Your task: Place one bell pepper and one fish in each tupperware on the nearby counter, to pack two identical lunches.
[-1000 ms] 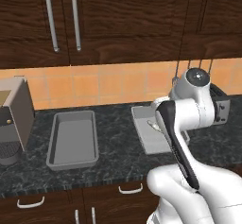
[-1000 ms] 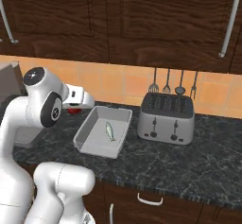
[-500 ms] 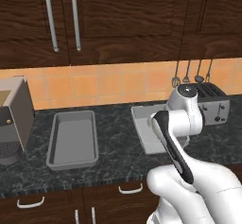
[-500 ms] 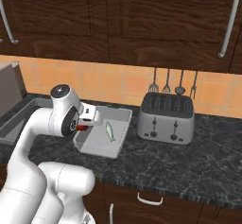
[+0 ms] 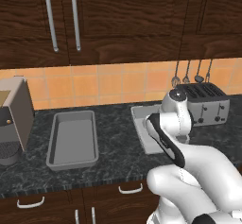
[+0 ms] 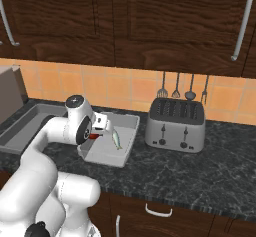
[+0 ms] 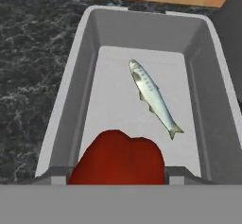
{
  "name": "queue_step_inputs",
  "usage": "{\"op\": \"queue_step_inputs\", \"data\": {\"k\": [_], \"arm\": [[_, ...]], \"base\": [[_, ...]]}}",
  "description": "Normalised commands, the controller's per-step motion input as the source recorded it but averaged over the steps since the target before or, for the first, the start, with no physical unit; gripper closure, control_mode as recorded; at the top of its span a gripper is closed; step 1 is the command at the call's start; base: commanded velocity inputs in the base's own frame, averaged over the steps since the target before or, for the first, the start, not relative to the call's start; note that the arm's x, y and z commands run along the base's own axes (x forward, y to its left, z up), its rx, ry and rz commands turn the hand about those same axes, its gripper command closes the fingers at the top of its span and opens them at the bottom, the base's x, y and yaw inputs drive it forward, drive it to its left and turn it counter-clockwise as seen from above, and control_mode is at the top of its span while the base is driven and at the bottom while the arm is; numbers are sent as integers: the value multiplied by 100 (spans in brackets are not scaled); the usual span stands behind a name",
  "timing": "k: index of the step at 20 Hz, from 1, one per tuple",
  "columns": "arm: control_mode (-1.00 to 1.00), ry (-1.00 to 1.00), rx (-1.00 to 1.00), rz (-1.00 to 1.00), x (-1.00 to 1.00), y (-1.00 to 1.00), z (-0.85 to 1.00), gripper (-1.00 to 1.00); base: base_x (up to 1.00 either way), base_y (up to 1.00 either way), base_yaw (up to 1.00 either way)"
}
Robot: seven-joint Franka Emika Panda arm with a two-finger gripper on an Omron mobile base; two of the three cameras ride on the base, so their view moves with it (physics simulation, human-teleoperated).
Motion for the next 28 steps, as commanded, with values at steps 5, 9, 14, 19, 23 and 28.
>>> {"op": "queue_step_inputs", "data": {"k": [5, 9, 14, 19, 23, 28], "arm": [[-100, 12, 0, 0, 40, 0, -44, 100], [-100, 6, 0, 0, 36, 0, -41, 100], [-100, 1, 0, 0, 39, 0, -40, -100], [-100, 0, 0, 0, 50, -3, -37, -100], [-100, -1, 0, 0, -14, 0, 36, -100], [-100, -6, 0, 0, -94, 0, 75, -100]], "base": [[0, 0, 0], [0, 0, 0], [0, 0, 0], [0, 0, 0], [0, 0, 0], [0, 0, 0]]}}
